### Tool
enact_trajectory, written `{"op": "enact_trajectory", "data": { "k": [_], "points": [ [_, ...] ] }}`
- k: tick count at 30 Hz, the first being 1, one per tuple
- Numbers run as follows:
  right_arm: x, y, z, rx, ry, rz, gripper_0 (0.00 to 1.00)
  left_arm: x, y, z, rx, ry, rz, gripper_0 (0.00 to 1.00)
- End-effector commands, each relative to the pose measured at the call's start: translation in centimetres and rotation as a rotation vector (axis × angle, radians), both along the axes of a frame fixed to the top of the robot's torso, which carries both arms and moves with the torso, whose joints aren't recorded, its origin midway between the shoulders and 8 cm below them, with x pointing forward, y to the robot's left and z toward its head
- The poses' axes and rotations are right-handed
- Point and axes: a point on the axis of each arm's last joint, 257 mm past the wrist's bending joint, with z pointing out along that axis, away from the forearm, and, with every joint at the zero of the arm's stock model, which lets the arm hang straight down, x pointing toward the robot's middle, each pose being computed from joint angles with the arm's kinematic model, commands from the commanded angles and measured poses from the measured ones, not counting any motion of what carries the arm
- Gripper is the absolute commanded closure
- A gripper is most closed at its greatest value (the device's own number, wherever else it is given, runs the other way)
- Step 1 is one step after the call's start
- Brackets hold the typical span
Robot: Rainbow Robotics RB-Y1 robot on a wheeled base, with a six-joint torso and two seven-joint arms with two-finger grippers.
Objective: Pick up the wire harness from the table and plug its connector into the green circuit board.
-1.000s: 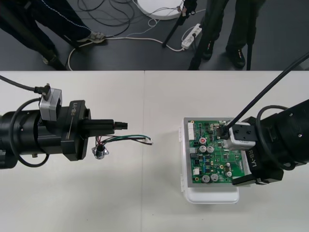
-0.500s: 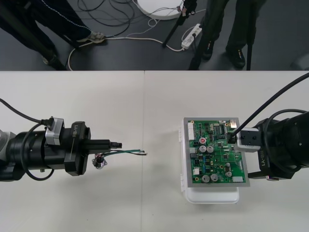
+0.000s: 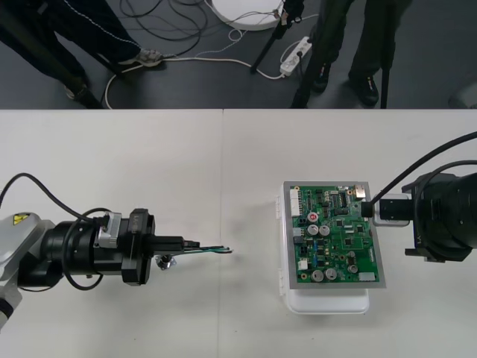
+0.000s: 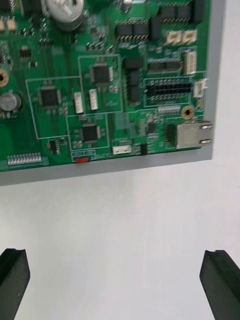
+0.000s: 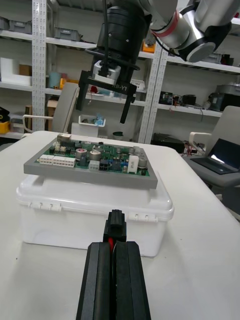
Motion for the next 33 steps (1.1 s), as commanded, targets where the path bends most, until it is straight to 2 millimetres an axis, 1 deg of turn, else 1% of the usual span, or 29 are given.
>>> {"op": "enact_trajectory", "data": {
  "k": [1, 8, 9, 12, 15, 16, 21, 24, 27, 33],
  "points": [
    [-0.8, -2.3, -1.7, -0.055, 0.056, -0.033, 0.0, -0.7, -2.8, 0.8, -0.06, -0.067, -0.092, 1.0],
    [-1.3, -3.9, -3.5, -0.117, 0.098, -0.025, 0.0, -0.6, -5.5, -0.5, -0.082, -0.043, -0.118, 1.0],
    [-1.4, -4.3, -3.8, -0.137, 0.101, -0.02, 0.0, -0.6, -6.0, -0.6, -0.089, -0.036, -0.123, 1.0],
    [-2.0, -5.0, -4.6, -0.173, 0.121, -0.012, 0.0, -0.5, -6.9, -0.8, -0.096, -0.026, -0.131, 1.0],
    [-2.7, -6.2, -5.8, -0.193, 0.163, -0.028, 0.0, 0.3, -8.3, -0.8, -0.099, -0.022, -0.133, 1.0],
    [-2.7, -6.3, -5.9, -0.193, 0.167, -0.029, 0.0, 0.3, -8.6, -0.8, -0.098, -0.023, -0.134, 1.0],
    [-2.4, -5.6, -6.8, -0.159, 0.159, -0.005, 0.0, 1.4, -10.0, -0.8, -0.067, -0.049, -0.127, 1.0],
    [-2.3, -5.2, -6.9, -0.151, 0.153, 0.009, 0.0, 1.8, -10.4, -0.6, -0.056, -0.067, -0.131, 1.0],
    [-1.7, -4.5, -7.0, -0.124, 0.138, 0.021, 0.0, 2.5, -10.8, -0.3, -0.033, -0.093, -0.135, 1.0],
    [-0.6, -3.6, -7.0, -0.087, 0.128, 0.026, 0.0, 3.5, -11.3, -0.5, 0.006, -0.118, -0.122, 1.0]
  ]
}}
